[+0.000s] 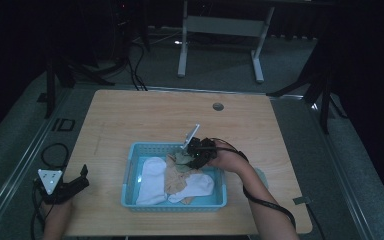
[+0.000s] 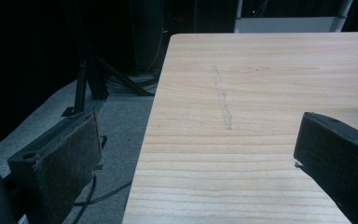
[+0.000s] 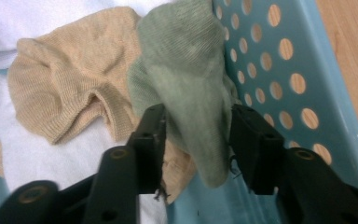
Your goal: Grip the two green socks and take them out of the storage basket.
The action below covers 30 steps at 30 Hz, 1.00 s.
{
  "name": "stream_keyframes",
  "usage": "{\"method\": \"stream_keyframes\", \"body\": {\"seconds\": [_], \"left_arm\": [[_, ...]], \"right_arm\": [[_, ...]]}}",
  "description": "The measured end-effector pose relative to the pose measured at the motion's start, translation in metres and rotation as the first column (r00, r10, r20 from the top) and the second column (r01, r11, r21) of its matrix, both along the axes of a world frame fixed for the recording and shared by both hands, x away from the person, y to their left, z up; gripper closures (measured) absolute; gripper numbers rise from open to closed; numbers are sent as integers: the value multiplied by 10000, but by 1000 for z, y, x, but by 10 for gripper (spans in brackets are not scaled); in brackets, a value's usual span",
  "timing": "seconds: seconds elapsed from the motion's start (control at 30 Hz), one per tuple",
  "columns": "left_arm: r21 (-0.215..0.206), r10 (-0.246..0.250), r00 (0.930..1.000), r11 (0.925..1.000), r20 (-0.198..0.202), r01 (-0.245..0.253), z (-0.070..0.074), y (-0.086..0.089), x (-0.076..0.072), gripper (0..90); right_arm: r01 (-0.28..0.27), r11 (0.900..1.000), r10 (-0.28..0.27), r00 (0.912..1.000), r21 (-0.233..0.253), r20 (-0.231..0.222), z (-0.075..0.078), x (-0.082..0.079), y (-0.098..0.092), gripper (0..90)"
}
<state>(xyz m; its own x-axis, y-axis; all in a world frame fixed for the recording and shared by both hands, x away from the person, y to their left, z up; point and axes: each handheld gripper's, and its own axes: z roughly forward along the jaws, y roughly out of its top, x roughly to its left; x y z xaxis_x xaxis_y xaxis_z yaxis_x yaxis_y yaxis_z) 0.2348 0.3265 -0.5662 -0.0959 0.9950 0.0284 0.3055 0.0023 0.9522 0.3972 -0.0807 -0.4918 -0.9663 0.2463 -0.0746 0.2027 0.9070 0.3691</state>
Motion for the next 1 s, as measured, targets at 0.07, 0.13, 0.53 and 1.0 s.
{"method": "stream_keyframes", "body": {"seconds": [0.07, 0.13, 0.53, 1.0], "left_arm": [[0, -3, 10000, 10000, 0, 3, 0, 0, 0, 4], [5, -6, 10000, 10000, -5, 6, 0, 0, 0, 4], [13, 22, 10000, 10000, -15, -22, 0, 0, 0, 4], [26, 42, 10000, 10000, -24, -42, 0, 0, 0, 4]], "right_arm": [[-56, 10000, 56, 10000, -37, -49, -1, 0, 1, 668], [-69, 10000, 69, 9998, -34, -194, -1, 0, 1, 757], [-588, 9976, 601, 9976, 371, -355, 16, -12, -5, 852], [-1035, 9891, 1051, 9944, 1048, -97, 52, -27, -14, 851]]}}
